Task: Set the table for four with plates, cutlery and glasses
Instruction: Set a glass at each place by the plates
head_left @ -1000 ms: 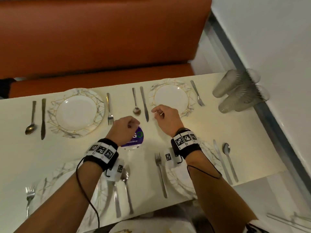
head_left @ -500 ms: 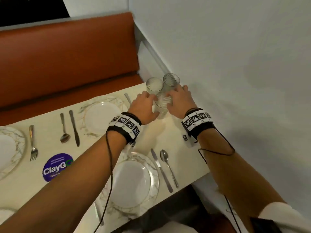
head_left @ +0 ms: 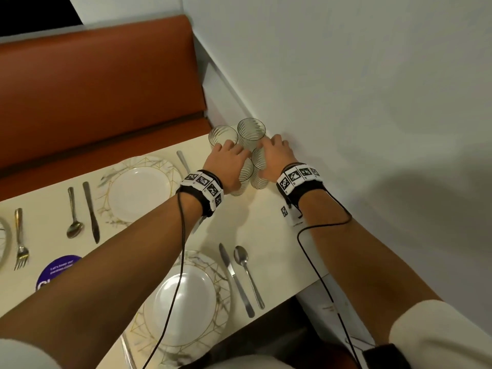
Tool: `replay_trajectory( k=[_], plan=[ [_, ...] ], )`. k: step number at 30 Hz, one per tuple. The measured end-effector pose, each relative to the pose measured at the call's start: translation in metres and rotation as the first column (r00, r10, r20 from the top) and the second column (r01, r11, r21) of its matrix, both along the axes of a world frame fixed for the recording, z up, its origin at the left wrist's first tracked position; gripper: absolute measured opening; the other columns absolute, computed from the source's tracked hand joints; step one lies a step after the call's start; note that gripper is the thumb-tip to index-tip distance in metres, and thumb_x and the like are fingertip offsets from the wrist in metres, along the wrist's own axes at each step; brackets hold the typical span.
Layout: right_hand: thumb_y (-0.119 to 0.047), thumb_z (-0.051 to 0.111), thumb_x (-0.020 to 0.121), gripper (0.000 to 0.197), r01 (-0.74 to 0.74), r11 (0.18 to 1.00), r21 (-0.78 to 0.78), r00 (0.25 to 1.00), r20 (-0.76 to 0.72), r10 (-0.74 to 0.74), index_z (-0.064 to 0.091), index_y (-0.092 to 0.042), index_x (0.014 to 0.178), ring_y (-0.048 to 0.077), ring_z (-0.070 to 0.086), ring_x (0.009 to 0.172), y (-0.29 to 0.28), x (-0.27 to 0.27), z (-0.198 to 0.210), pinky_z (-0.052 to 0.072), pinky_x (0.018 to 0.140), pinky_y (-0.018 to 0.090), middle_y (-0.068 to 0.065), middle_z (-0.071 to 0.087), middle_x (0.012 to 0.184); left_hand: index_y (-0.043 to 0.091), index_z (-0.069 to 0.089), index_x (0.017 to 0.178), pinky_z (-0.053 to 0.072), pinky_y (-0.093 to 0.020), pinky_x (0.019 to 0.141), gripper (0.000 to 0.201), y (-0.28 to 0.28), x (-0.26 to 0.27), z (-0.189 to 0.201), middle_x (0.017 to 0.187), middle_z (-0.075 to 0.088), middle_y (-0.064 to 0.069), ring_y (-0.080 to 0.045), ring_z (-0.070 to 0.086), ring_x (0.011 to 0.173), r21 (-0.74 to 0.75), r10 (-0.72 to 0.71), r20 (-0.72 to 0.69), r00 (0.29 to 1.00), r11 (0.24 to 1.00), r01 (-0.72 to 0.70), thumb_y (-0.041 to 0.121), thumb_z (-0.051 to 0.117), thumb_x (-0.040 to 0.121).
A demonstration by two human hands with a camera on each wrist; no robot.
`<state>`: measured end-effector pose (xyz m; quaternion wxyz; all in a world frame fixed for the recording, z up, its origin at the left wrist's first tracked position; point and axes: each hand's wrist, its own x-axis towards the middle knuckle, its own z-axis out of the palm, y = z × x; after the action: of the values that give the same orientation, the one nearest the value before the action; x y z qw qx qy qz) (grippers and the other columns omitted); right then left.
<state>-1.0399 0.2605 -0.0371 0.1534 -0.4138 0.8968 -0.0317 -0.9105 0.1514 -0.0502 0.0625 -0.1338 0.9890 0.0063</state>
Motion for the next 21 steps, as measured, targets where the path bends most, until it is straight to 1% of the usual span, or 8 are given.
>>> replay_trajectory(
  k=[2,4,6,9,12,15,18,21],
  plan=[
    [-0.022,0.083,0.070,0.078,0.007,1.000,-0.016,1.000,0.025,-0.007,0.042,-0.018,0.137,0.037,0.044,0.122,0.003,0.006,0.004,0.046,0.101,0.048,0.015,0.041,0.135,0.021,0.047,0.141,0.041,-0.045,0.104,0.087,0.002,0.011,0.005,0.137,0.053,-0.004,-0.030,0.046,0.127,0.066,0.035,-0.028,0.999,0.997,-0.033,0.043,0.085,0.066],
    [-0.025,0.083,0.070,0.082,-0.003,1.000,-0.018,0.999,0.039,0.004,0.041,-0.017,0.139,0.037,0.041,0.125,0.004,0.017,0.013,0.045,0.101,0.049,0.016,0.038,0.137,0.018,0.045,0.144,0.046,-0.046,0.101,0.091,0.005,0.028,0.013,0.138,0.049,-0.008,-0.031,0.048,0.125,0.216,0.130,-0.048,0.990,0.969,-0.117,0.043,0.086,0.067],
    [-0.032,0.084,0.068,0.087,-0.022,1.000,-0.009,0.999,0.042,0.022,0.040,-0.017,0.142,0.039,0.037,0.129,0.003,0.032,0.027,0.045,0.103,0.051,0.017,0.034,0.141,0.017,0.042,0.148,0.050,-0.045,0.099,0.093,0.006,0.053,0.022,0.140,0.042,-0.010,-0.031,0.050,0.125,0.381,0.240,-0.055,0.969,0.902,-0.202,0.042,0.086,0.070],
    [-0.043,0.083,0.070,0.092,-0.093,0.995,0.044,0.995,0.035,0.091,0.039,-0.018,0.147,0.046,0.028,0.137,-0.005,0.065,0.048,0.039,0.111,0.055,0.023,0.027,0.147,0.017,0.040,0.150,0.051,-0.043,0.102,0.093,0.002,0.101,0.034,0.141,0.035,-0.009,-0.029,0.052,0.124,0.534,0.388,-0.063,0.920,0.792,-0.297,0.041,0.087,0.074],
    [-0.049,0.082,0.070,0.094,-0.175,0.984,0.040,0.983,0.066,0.173,0.039,-0.021,0.149,0.045,0.025,0.138,-0.019,0.111,0.064,0.032,0.115,0.052,0.020,0.027,0.146,0.020,0.042,0.149,0.052,-0.041,0.103,0.091,-0.009,0.161,0.037,0.141,0.034,-0.005,-0.027,0.056,0.122,0.633,0.547,-0.063,0.835,0.669,-0.390,0.044,0.089,0.074],
    [-0.047,0.083,0.071,0.092,-0.246,0.969,-0.021,0.960,0.129,0.247,0.039,-0.022,0.148,0.041,0.030,0.133,-0.042,0.169,0.069,0.036,0.110,0.048,0.016,0.030,0.141,0.024,0.044,0.147,0.053,-0.045,0.103,0.093,-0.025,0.233,0.033,0.140,0.035,-0.003,-0.026,0.057,0.120,0.658,0.674,-0.055,0.736,0.579,-0.481,0.060,0.086,0.071],
    [-0.044,0.082,0.074,0.090,-0.327,0.943,-0.069,0.914,0.229,0.334,0.037,-0.020,0.149,0.037,0.033,0.135,-0.068,0.235,0.067,0.038,0.110,0.048,0.015,0.033,0.145,0.028,0.046,0.144,0.052,-0.049,0.104,0.096,-0.047,0.313,0.029,0.139,0.035,-0.001,-0.026,0.057,0.119,0.657,0.782,-0.042,0.622,0.490,-0.573,0.072,0.081,0.066],
    [-0.042,0.081,0.077,0.090,-0.381,0.918,-0.113,0.859,0.324,0.396,0.035,-0.018,0.150,0.032,0.039,0.135,-0.096,0.310,0.058,0.042,0.109,0.048,0.012,0.039,0.146,0.025,0.048,0.143,0.051,-0.047,0.106,0.092,-0.069,0.398,0.026,0.135,0.034,-0.002,-0.028,0.055,0.119,0.662,0.854,-0.042,0.519,0.413,-0.625,0.061,0.087,0.069]
  ],
)
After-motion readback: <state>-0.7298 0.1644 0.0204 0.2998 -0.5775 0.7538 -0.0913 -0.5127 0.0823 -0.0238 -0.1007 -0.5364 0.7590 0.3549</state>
